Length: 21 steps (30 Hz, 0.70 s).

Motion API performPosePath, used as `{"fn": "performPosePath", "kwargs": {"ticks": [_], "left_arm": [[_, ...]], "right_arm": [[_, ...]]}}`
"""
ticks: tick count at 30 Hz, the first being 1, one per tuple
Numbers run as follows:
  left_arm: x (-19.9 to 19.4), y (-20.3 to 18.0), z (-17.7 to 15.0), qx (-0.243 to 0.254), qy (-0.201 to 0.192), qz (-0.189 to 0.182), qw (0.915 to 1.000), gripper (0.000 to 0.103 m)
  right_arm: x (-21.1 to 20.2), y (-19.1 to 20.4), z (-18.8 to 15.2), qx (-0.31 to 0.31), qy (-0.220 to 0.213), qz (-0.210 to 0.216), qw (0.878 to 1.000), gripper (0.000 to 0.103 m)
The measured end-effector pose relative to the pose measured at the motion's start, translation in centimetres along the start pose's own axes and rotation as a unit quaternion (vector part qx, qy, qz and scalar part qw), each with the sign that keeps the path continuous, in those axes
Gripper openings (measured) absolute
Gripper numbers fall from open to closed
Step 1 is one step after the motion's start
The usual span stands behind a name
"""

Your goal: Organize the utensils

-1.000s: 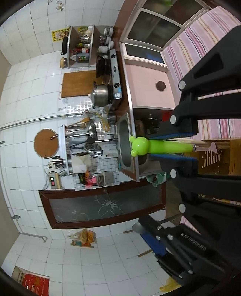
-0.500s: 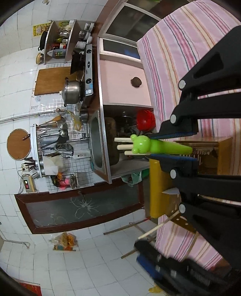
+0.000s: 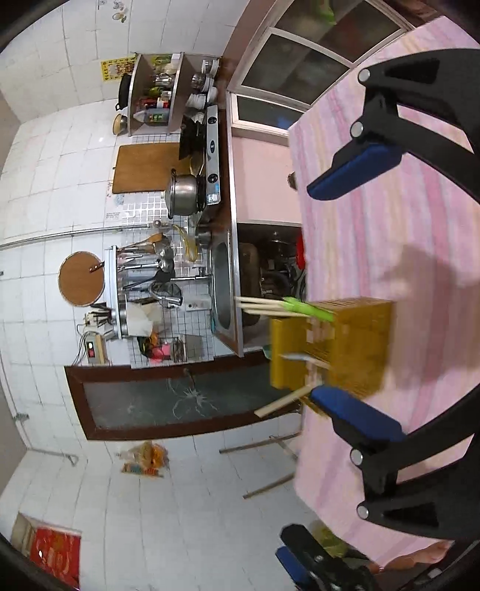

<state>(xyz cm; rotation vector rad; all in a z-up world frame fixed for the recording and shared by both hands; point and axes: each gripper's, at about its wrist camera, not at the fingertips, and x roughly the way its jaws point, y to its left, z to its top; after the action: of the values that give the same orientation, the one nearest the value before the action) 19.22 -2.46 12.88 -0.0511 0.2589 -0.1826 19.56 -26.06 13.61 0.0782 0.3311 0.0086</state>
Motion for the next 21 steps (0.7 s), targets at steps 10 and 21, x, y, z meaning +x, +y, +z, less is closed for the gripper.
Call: {"fn": "performPosePath", "kwargs": {"ticks": [10, 21], "left_arm": [[-5.1, 0.2, -10.9, 0.008, 0.072, 0.035, 0.9967, 0.098], [-8.1, 0.3, -14.6, 0.043, 0.027, 0.086, 0.995, 0.098]], "right_arm": [[-6.3, 1.5, -11.6, -0.006, 0.027, -0.007, 1.0, 0.099], [-8.6, 3.4, -15.8, -0.029, 0.006, -0.012, 0.999, 0.099]]}}
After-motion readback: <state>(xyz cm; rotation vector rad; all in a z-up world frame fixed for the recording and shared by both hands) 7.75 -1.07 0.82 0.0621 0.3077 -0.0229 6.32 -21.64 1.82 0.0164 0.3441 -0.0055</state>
